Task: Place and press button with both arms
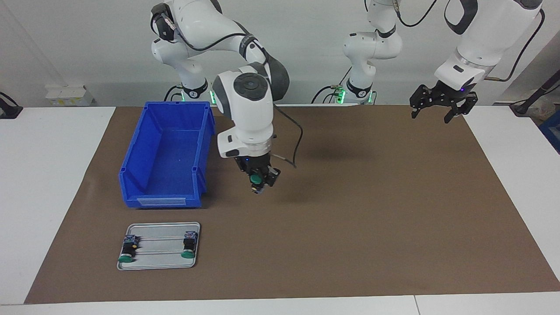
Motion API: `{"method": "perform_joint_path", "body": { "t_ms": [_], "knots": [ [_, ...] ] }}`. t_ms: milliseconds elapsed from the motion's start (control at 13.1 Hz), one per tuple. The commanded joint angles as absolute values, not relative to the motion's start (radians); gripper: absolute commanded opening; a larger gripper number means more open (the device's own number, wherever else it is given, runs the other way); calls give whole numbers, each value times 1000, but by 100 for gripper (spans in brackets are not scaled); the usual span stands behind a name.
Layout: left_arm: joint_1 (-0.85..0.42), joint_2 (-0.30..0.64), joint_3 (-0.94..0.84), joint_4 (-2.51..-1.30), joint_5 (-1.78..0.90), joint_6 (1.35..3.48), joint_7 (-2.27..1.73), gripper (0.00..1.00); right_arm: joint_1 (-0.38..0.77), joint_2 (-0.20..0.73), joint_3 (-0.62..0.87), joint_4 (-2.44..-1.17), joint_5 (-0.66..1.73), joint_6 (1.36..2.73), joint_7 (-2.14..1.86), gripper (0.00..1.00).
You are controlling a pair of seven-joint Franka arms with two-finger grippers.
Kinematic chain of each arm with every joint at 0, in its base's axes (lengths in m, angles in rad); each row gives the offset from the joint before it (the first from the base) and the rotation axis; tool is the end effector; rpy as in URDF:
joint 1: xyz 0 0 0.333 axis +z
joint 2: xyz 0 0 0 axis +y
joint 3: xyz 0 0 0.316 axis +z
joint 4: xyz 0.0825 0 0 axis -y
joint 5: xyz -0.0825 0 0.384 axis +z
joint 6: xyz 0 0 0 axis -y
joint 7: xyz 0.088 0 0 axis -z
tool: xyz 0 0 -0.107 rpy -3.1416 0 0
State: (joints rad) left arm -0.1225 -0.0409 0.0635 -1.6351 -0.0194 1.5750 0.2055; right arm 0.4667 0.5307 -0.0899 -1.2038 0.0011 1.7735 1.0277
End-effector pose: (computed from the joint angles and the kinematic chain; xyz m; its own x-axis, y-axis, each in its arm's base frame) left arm 0.5403 -0.0333 0.6169 0.9651 -0.2614 -0.0144 -0.2610 -0.9650 0.0255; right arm 0.6592 0.2776 0.4802 0.8018 -0.5947 0.0590 -0.5952 -0.8035 -0.0119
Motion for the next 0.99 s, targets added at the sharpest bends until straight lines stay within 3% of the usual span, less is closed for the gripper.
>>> {"method": "perform_joint_path", "body": {
  "t_ms": [0, 535, 688, 918],
  "knots": [
    [-114, -71, 57, -1669, -3, 1586, 216, 100, 353, 497, -81, -1223, -9, 1726, 993, 18],
    [-114, -71, 57, -1669, -3, 1586, 216, 100, 164, 479, -103, -1249, -12, 1663, 1179, 18],
    [-114, -71, 57, -1671, -3, 1586, 216, 100, 147, 442, -103, -1329, -5, 1672, 1286, 18],
    [-114, -71, 57, -1671, -3, 1586, 216, 100, 146, 342, -103, -1570, -3, 1773, 1412, 18]
  ]
}}
